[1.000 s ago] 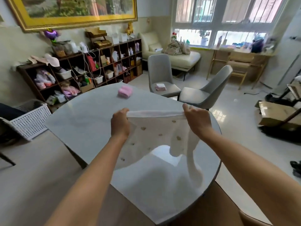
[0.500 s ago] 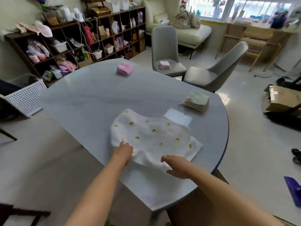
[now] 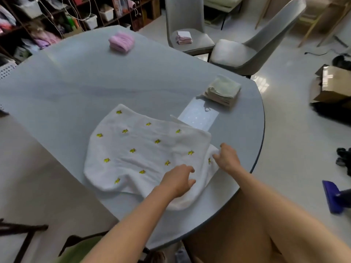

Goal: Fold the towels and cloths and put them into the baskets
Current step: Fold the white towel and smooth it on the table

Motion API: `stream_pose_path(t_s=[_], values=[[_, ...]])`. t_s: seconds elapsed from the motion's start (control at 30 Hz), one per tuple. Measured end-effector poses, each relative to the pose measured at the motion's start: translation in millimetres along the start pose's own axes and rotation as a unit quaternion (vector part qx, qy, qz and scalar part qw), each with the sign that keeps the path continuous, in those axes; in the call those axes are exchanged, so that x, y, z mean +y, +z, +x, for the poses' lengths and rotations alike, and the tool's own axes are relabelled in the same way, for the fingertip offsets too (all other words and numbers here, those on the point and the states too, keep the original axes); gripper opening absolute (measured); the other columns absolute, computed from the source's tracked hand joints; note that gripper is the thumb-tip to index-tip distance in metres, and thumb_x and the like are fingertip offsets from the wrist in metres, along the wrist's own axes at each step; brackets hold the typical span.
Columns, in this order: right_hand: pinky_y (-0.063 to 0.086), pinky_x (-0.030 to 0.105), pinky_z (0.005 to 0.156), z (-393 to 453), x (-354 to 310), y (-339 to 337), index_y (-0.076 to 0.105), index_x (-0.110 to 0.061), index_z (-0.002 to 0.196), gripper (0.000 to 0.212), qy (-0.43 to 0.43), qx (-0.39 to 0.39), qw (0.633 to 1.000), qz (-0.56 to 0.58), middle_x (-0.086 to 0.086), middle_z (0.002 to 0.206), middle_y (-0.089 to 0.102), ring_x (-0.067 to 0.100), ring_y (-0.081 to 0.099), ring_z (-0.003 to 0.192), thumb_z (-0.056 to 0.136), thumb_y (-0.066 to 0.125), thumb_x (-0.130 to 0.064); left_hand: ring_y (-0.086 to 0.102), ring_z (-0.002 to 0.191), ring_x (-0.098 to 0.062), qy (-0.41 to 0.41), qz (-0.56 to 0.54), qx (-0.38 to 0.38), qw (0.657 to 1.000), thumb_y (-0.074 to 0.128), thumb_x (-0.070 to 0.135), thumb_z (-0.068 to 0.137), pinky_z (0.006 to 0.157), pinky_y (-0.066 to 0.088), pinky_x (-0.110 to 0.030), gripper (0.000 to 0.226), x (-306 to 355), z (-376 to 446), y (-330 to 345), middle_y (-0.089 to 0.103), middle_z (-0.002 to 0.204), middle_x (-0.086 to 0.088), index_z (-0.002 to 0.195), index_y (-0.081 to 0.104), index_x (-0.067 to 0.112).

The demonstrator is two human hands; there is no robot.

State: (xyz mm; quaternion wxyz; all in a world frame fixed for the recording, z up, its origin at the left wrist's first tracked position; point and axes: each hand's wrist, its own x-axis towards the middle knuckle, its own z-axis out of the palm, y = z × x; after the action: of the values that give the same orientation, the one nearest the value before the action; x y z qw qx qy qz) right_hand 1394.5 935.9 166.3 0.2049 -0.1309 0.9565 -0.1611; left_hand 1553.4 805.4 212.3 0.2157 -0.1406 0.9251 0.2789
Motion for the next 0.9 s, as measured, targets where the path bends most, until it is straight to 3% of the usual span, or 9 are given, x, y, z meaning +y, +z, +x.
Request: stream_pose_path(t_s=[0.07,0.17,0.23,0.4,0.47,0.6,0.73,0.83,0.9], values=[[0.041,0.039,0.091,7.3,-0.2,8.4,0.047,-0.004,0.124,0.043,0.01,-0.007,1.0,0.003,0.016,0.126,0.05,0.035,0.047,0.117,0.09,0.059,-0.027,0.047,0.126,-0.016,-0.012,-0.078,0.017,0.997,0.052,0.035,0.096,0.102,0.04,-0.033,0.04,0.2,2.3,4.6,0.051,0.137,0.002,0.134,0.051,0.022],[0.041,0.033,0.066,8.2,2.3,14.0,0.054,-0.011,0.086,0.013,0.014,-0.013,0.998,0.057,0.013,0.094,0.063,0.033,0.059,0.092,0.087,0.058,-0.023,0.056,0.115,-0.012,-0.046,-0.236,0.033,0.97,0.055,0.032,0.095,0.093,0.044,-0.023,0.035,0.5,6.1,6.8,0.06,0.128,0.001,0.127,0.059,0.017],[0.034,0.03,0.055,-4.3,4.6,10.8,0.049,-0.014,0.067,0.021,0.007,-0.002,0.989,0.149,0.006,0.075,0.057,0.027,0.056,0.075,0.086,0.058,-0.016,0.059,0.108,-0.009,-0.082,-0.356,0.037,0.93,0.054,0.034,0.096,0.09,0.047,-0.022,0.029,2.7,7.2,2.3,0.062,0.124,0.001,0.12,0.062,0.02],[0.048,0.028,0.091,-68.8,2.0,-11.1,0.065,-0.007,0.107,0.02,-0.139,-0.036,0.928,0.344,-0.004,0.119,0.06,0.009,0.058,0.105,0.09,0.063,-0.019,0.067,0.097,-0.018,-0.14,-0.6,-0.021,0.788,0.047,0.052,0.095,0.087,0.053,-0.033,0.041,22.8,15.4,-23.5,0.069,0.111,-0.004,0.112,0.065,0.019],[0.05,0.026,0.091,-100.2,-3.8,-19.2,0.063,-0.016,0.12,0.028,-0.188,-0.075,0.912,0.356,-0.008,0.112,0.066,0.006,0.062,0.103,0.093,0.06,-0.02,0.069,0.09,-0.021,-0.148,-0.624,-0.047,0.766,0.046,0.057,0.093,0.082,0.055,-0.035,0.05,33.1,19.1,-28.9,0.07,0.104,-0.008,0.115,0.063,0.015],[0.048,0.018,0.084,-140.5,-6.6,-36.9,0.065,-0.033,0.108,0.017,-0.227,-0.123,0.91,0.323,-0.01,0.105,0.069,0.001,0.062,0.097,0.094,0.058,-0.024,0.068,0.076,-0.023,-0.147,-0.59,-0.029,0.793,0.062,0.029,0.092,0.066,0.055,-0.034,0.041,42.3,19.8,-26.5,0.065,0.101,-0.009,0.128,0.053,0.012],[0.054,0.035,0.09,-141.6,10.4,-61.3,0.07,-0.013,0.095,0.019,-0.142,-0.043,0.88,0.452,0.004,0.096,0.073,0.014,0.068,0.095,0.095,0.056,-0.026,0.068,0.092,-0.029,-0.086,-0.528,-0.057,0.843,0.064,0.008,0.081,0.076,0.055,-0.038,0.035,40.1,6.4,-23.8,0.071,0.108,-0.015,0.116,0.065,0.011],[0.048,0.038,0.098,-125.3,32.9,-68.6,0.061,-0.02,0.113,0.024,-0.118,0.109,0.953,0.259,-0.002,0.118,0.063,0.014,0.058,0.11,0.089,0.065,-0.022,0.07,0.092,-0.025,-0.063,-0.5,-0.064,0.861,0.061,0.012,0.087,0.082,0.056,-0.038,0.024,39.7,-3.4,-27.3,0.073,0.104,-0.01,0.109,0.07,0.016],[0.039,0.038,0.106,-119.7,42.9,-63.7,0.051,-0.025,0.131,0.053,-0.191,0.061,0.972,0.124,-0.002,0.135,0.051,0.016,0.046,0.125,0.082,0.072,-0.031,0.068,0.101,-0.027,-0.048,-0.484,-0.074,0.87,0.057,0.012,0.09,0.092,0.053,-0.043,0.026,37.2,-8.3,-30.3,0.072,0.107,-0.008,0.112,0.07,0.017]])
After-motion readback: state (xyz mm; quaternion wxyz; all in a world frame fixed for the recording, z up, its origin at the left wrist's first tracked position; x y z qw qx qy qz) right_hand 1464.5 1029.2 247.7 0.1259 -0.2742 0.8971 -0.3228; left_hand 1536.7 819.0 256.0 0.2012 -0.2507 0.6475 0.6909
